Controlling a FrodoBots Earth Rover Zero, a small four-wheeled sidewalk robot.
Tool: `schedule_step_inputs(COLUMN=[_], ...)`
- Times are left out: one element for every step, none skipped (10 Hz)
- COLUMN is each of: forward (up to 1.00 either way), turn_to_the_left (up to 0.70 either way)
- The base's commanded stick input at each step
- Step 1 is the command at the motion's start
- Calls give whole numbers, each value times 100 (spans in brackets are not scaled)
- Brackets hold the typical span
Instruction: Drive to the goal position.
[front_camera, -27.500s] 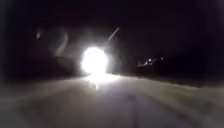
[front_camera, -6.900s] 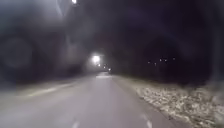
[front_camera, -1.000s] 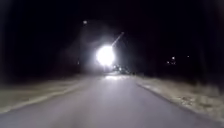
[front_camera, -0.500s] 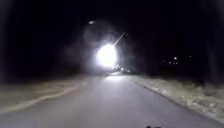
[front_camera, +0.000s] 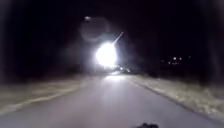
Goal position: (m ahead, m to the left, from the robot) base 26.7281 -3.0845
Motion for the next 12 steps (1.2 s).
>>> schedule_step_inputs(forward=[100,100,100,100,100,100,100,100,100,100,100,100], turn_to_the_left=[0,0,0,0,0,0,0,0,0,0,0,0])
